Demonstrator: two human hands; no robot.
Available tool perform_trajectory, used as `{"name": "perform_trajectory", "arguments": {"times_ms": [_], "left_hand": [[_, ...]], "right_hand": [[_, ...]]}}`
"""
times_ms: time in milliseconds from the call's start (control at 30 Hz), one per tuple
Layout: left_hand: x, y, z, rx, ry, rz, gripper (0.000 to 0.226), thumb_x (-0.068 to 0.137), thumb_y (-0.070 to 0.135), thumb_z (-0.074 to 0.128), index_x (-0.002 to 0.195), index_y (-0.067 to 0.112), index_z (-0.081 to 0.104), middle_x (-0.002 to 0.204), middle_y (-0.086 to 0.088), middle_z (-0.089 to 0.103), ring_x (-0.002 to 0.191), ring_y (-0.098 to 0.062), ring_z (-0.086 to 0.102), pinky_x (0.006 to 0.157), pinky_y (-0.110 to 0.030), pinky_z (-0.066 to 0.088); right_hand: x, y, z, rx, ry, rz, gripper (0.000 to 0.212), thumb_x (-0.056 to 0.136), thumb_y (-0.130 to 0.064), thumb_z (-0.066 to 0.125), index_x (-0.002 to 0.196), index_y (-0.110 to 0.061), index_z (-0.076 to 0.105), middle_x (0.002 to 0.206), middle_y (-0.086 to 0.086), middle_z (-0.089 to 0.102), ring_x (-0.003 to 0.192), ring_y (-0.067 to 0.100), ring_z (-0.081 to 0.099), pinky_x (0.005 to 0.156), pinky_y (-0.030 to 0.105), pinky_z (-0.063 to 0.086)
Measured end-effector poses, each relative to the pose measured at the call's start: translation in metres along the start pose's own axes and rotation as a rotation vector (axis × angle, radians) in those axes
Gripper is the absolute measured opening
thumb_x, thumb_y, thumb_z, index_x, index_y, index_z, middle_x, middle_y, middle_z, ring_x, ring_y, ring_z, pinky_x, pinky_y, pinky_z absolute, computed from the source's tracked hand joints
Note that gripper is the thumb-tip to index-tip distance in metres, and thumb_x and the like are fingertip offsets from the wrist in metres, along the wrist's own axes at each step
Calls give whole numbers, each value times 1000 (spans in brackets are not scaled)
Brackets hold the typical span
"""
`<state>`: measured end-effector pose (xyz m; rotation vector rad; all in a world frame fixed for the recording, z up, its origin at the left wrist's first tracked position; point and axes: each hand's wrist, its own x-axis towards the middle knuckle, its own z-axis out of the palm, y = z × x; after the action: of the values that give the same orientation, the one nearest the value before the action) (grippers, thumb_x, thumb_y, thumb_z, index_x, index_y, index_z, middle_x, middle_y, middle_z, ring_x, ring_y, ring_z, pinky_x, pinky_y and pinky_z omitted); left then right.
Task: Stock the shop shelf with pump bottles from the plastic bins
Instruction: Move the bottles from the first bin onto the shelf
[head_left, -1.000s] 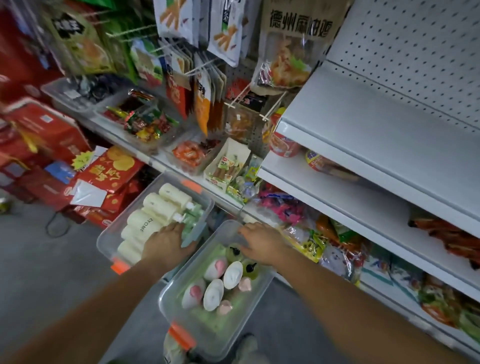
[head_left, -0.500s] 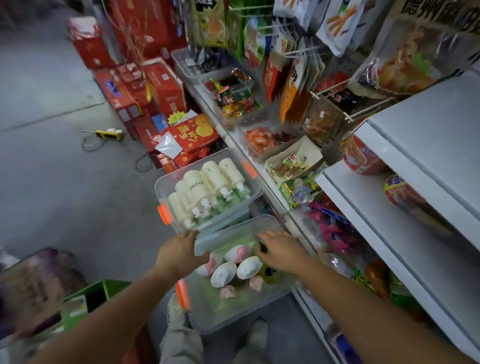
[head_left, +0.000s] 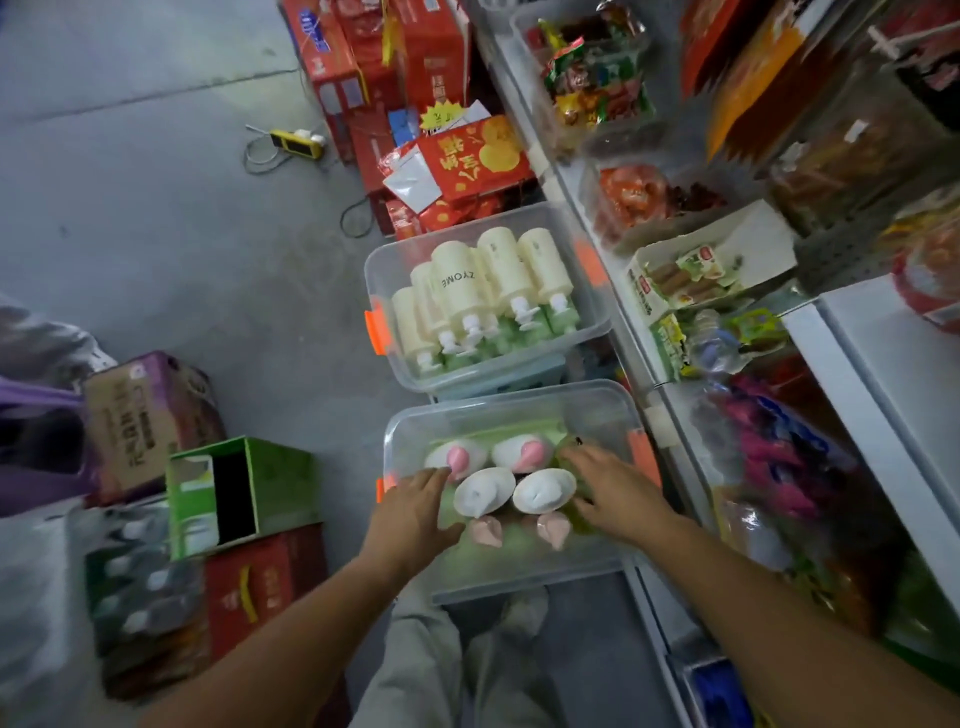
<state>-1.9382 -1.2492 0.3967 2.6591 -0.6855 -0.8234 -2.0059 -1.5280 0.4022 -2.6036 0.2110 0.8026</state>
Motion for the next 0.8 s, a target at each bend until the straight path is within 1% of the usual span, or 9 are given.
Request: {"name": "perform_trajectory", "arguments": {"times_ms": [100,200,267,333,467,533,633,700,800], "left_hand": [[13,-5,19,7,-7,15,75,76,35,78,143,17,47,136,-4,59,118,-27,59,91,-37,50],[24,-7,34,13,-30,35,81,76,31,78,147,19,41,133,-4,59,109,-28,62,84,-37,53],[29,-9,42,25,-17,59,76,76,32,76,145,21,44,132,-1,60,102,-28,65,78,-37,54],[33,-9,47,27,25,89,70,76,34,76,140,23,50,137,3,59,100,-27,68,77,-37,55],[39,-8,58,18,-22,42,77,80,46,72,147,28,40,147,6,50,91,-30,69,73,-37,54],[41,-7,63,-11,-42,20,77,83,50,68,150,31,34,150,8,46,93,-29,70,74,-37,55],[45,-6,70,-47,-51,5,78,86,52,66,152,35,28,148,11,49,95,-25,70,76,-36,55],[48,-6,75,-41,-66,12,81,86,50,67,153,35,25,146,10,51,95,-27,70,74,-37,55],[53,-3,78,-53,-49,23,84,83,52,70,153,31,29,153,8,44,95,-31,70,72,-37,52]], "right_hand": [[12,10,14,6,-42,10,63,84,-14,61,142,-29,42,145,0,42,127,28,49,97,42,48],[23,17,25,4,-73,3,64,84,-14,62,141,-34,42,143,0,43,124,29,51,97,46,49],[30,20,30,5,-101,-19,66,83,-14,63,142,-34,41,142,1,43,125,28,49,97,47,48],[36,23,33,2,-120,-21,68,84,-15,66,144,-33,40,141,2,43,125,27,49,97,46,48],[42,26,42,39,-155,-23,74,82,-14,69,147,-34,38,140,3,44,122,30,52,94,46,49],[44,26,49,52,-157,-21,78,80,-19,74,147,-35,37,138,3,46,120,31,54,93,45,49],[50,26,61,61,-139,-2,81,77,-27,78,145,-37,36,136,3,49,117,32,56,91,44,51],[53,26,67,80,-127,-4,80,78,-25,79,146,-36,37,136,4,50,119,32,55,93,44,50],[54,29,74,123,-93,-30,80,78,-22,79,146,-35,39,138,2,51,121,30,54,94,42,49]]}}
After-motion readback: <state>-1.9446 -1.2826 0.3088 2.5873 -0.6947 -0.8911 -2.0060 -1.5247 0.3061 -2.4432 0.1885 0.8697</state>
